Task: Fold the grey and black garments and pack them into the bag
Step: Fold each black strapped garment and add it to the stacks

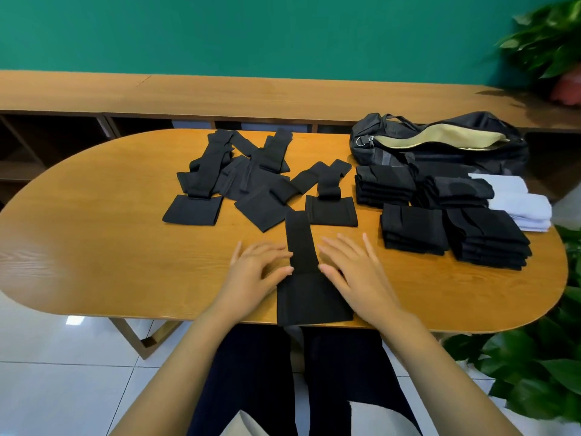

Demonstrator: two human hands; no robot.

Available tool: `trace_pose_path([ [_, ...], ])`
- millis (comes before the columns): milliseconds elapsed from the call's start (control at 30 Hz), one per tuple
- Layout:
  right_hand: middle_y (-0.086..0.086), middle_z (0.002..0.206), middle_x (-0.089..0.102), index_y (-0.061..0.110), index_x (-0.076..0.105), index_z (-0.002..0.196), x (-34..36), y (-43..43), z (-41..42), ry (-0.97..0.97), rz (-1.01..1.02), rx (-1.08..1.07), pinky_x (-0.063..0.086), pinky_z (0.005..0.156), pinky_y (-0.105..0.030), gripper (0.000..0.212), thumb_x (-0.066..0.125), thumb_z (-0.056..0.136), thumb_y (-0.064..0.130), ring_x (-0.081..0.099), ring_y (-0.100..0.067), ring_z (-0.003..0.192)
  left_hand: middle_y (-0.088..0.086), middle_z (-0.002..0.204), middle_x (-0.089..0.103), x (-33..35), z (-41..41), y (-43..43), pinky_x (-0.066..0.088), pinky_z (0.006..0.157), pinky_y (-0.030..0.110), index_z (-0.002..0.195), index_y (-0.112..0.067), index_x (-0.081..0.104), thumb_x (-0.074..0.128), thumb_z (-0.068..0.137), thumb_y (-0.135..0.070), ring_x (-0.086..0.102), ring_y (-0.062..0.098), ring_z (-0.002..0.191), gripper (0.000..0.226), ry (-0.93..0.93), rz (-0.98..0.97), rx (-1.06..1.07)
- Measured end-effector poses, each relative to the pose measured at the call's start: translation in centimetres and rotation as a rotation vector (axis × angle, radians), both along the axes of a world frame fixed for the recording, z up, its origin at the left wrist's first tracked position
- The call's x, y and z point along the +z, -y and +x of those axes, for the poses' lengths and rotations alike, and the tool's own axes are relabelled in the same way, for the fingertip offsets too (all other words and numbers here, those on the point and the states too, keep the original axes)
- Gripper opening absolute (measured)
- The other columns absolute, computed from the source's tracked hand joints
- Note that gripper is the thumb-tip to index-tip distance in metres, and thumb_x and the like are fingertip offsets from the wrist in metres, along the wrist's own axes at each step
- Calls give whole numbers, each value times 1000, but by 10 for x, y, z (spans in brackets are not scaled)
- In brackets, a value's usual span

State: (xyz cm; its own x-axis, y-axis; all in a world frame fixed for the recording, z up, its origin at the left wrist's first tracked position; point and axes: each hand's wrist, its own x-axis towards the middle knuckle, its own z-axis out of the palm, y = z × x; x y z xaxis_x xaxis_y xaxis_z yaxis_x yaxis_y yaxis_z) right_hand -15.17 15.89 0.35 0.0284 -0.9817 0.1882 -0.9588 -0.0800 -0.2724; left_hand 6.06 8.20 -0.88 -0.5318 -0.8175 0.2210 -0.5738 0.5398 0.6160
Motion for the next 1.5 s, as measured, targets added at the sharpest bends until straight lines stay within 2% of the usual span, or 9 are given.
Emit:
trace_pose_path([
  [167, 17, 139, 51, 33, 61, 129, -19, -38, 9, 60, -74, 94, -3, 121, -35, 49, 28, 98, 52, 32, -5, 136, -32, 113, 58, -9, 17, -29, 35, 105, 44, 105, -39, 69, 43, 76, -81, 46, -3, 117, 57, -89, 8, -78],
  [333, 16, 135, 55, 32, 63, 127, -29, -43, 14, 90, -114, 52, 0, 120, -34, 48, 27, 99, 48, 39, -7, 132, -33, 127, 48, -24, 18, -57, 19, 109, 29, 114, -38, 66, 55, 70, -76, 24, -16, 128, 59, -63, -24, -123],
  [467, 16, 137, 54, 32, 61, 129, -28, -46, 16, 105, -123, 57, -1, 120, -36, 51, 26, 97, 53, 36, -6, 134, -29, 133, 47, -31, 18, -62, 21, 113, 38, 117, -37, 64, 58, 78, -61, 24, -12, 131, 46, -62, -91, -85],
  [700, 18, 127, 57, 33, 65, 121, -34, -58, 15, 73, -198, 130, 6, 119, -47, 49, 45, 89, 64, 41, -7, 127, -24, 136, 51, -34, 16, -68, 23, 113, 42, 117, -35, 66, 47, 88, -61, 31, -3, 134, 43, -85, -126, -44],
  [867, 18, 115, 66, 30, 70, 113, -36, -60, 18, 139, -278, 76, 11, 119, -40, 38, 44, 95, 50, 52, -5, 116, -24, 129, 56, -33, 12, -71, 24, 110, 38, 112, -34, 69, 46, 90, -59, 34, -3, 131, 41, -140, -129, -2],
  [1100, 17, 100, 70, 27, 72, 106, -32, -58, 22, 179, -295, 55, 13, 118, -38, 47, 32, 100, 51, 55, -6, 109, -24, 116, 62, -32, 1, -71, 18, 104, 25, 103, -35, 72, 56, 81, -61, 41, 3, 122, 38, -143, -191, 73],
  [1267, 27, 110, 62, 33, 69, 111, -32, -58, 20, 284, -278, 12, 11, 119, -37, 40, 48, 89, 60, 44, 4, 120, -22, 103, 67, -27, -4, -69, 22, 101, 32, 96, -32, 74, 55, 81, -55, 45, 3, 110, 33, -185, -191, 144],
  [1400, 37, 99, 51, 33, 72, 99, -31, -53, 20, 465, -283, -86, 5, 117, -22, 35, 49, 85, 55, 42, 18, 111, -22, 97, 66, -25, -5, -68, 23, 104, 37, 98, -32, 74, 54, 80, -59, 46, 2, 107, 38, -200, -153, 188],
  [1500, 34, 97, 54, 37, 69, 95, -30, -47, 23, 500, -254, -85, 10, 119, -27, 29, 49, 85, 56, 47, 16, 103, -24, 100, 65, -23, -7, -69, 26, 103, 41, 100, -32, 74, 54, 79, -60, 45, 2, 108, 40, -206, -161, 222],
])
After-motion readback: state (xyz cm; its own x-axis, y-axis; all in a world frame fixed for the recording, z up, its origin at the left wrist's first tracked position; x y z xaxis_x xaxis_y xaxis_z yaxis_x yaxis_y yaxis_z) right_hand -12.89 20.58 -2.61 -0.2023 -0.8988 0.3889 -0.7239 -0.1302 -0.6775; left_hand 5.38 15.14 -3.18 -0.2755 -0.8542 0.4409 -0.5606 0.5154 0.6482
